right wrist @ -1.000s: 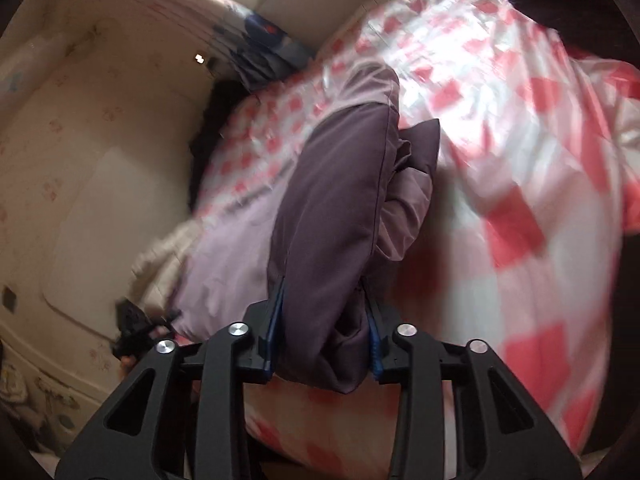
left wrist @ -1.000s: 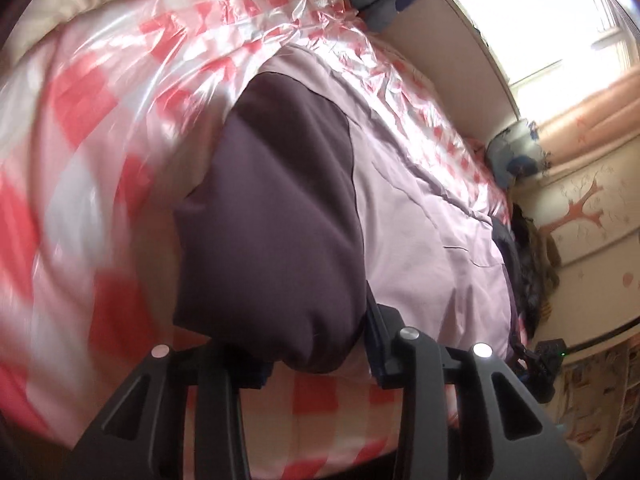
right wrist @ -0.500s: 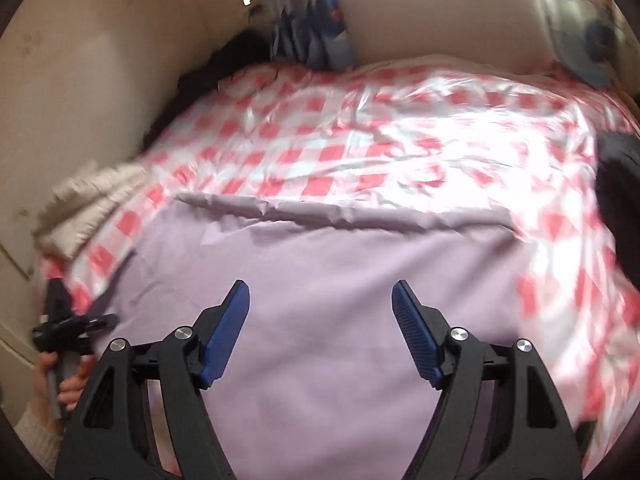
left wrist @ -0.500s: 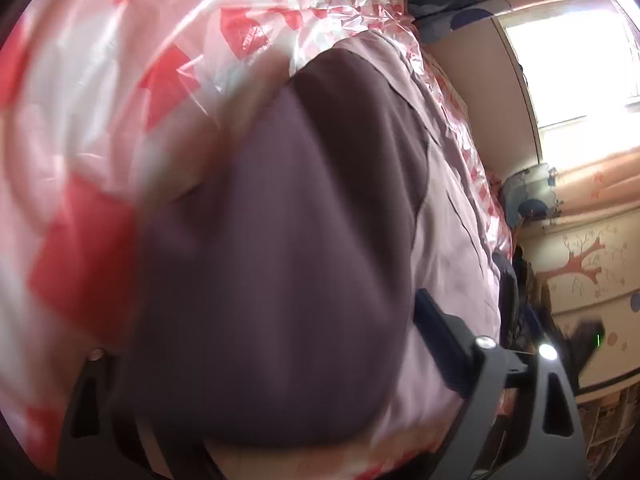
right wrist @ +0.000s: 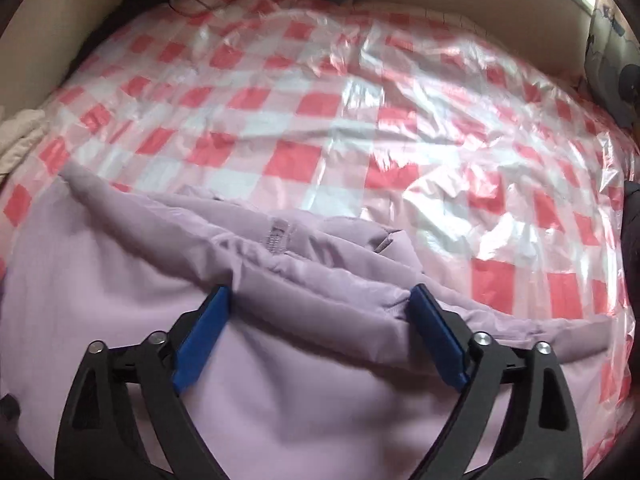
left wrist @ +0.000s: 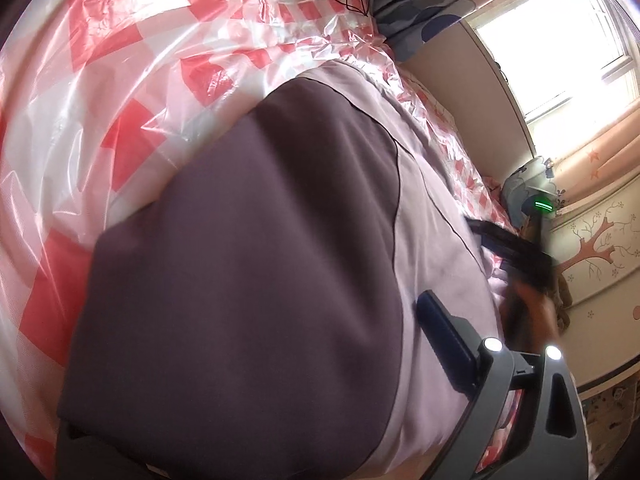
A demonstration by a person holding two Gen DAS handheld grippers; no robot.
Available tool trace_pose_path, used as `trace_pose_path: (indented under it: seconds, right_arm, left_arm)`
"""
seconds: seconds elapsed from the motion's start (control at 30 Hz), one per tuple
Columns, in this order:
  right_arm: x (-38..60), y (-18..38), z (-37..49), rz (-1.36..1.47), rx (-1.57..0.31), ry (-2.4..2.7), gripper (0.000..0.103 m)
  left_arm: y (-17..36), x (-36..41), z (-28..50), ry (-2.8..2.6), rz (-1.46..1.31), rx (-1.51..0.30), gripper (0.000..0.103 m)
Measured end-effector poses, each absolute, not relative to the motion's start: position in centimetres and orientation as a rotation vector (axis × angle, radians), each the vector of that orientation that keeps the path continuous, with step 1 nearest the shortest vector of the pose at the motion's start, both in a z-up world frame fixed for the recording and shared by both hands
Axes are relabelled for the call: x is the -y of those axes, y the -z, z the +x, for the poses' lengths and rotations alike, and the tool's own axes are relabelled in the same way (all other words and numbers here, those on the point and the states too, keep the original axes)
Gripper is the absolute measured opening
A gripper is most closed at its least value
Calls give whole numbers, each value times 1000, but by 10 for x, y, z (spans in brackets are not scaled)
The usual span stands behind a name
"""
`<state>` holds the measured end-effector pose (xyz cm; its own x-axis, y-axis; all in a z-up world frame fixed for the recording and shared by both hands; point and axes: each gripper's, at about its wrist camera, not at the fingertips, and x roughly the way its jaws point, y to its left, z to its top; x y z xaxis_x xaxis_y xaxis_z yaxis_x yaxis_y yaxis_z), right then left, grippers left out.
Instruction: Fold large clothes
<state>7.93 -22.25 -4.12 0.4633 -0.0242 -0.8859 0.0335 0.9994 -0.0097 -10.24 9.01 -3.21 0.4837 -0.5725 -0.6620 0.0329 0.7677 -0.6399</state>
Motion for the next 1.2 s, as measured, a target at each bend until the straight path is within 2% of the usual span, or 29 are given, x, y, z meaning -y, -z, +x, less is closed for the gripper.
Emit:
trace_pose_path:
  seconds: [0.1,0.17,0.33,0.4,0.47,0.5,0.57,0.7,0.8,0.87,0.93,1.07,1.2]
  right_arm:
    - [230,70,88,35,-1130,20,97]
    - [234,54,78,72,-1127,17,96]
    - [201,-25,-34,-33,-965,-62,96]
    - [187,-14,-66,-92,-986,-48,96]
    - [171,30,-81,-191,-1082,-48,96]
    - [172,41,-86,-174,-1067,-49,96]
    - [179,34,-87,-102,-1085,-36,96]
    - [179,-4,-129,-94,-965,53,96]
    - [178,38,-139,-120,-1046,67,97]
    - [180,53,-138,-148,-1017,48,97]
    - [182,40,-133,-79,-1039,68,97]
    - [160,11,-150,-114,-911,46,97]
    - [157,54,-134,-137,-1023,79,97]
  left_arm:
    - [32,-82,-98,409,-602,-1005,94]
    - [38,-85,-98,410,-604,-1035,95]
    - [42,-92,-98,419,-659,-1038,95]
    - [44,-93,-96,419,-679,-1041,96]
    - [45,-93,-97,433,-698,-1038,96]
    - [45,-92,-98,433,-688,-1035,96]
    - [44,-91,-104,413,-671,-1027,96]
    - [46,-93,-103,413,-697,-1025,96]
    - [46,-92,-102,427,-702,-1023,96]
    - [43,-88,-104,423,-672,-1010,96]
    - [44,-90,-103,417,-684,-1011,96]
    - [48,-97,-102,420,-741,-1011,96]
    - [45,-95,-104,432,-720,-997,96]
